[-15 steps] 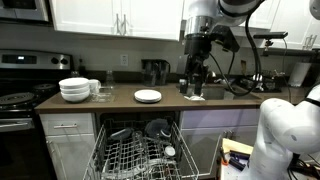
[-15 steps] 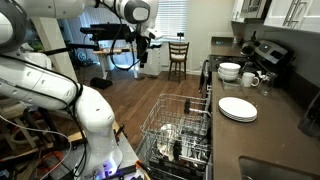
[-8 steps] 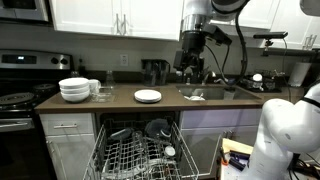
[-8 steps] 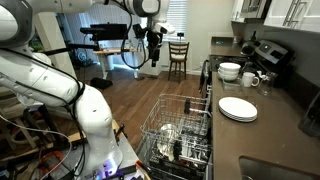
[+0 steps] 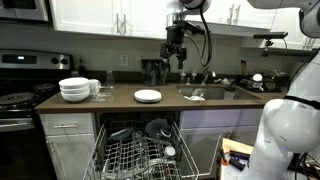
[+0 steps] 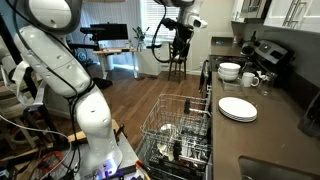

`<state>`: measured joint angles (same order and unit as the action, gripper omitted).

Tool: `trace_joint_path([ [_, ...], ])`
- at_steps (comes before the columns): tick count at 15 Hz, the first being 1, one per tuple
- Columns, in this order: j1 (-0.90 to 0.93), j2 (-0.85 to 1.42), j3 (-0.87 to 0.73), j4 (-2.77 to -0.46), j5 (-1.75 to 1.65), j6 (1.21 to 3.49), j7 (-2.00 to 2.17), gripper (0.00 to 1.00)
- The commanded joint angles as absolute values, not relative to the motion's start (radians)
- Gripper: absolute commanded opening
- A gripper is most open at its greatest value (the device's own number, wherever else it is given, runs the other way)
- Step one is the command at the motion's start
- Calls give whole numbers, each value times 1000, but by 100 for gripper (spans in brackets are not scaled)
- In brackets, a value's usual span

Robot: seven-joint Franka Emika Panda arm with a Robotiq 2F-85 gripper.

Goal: Pick a plate on the counter and put it in the dishwasher

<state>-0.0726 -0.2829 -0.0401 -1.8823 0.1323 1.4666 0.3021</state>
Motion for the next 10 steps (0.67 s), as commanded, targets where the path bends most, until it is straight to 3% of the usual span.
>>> trace_joint_path([
  [1, -90, -79, -72, -1651, 107, 1368, 255, 100],
  [10, -62, 117, -77, -1529, 96, 1413, 301, 100],
])
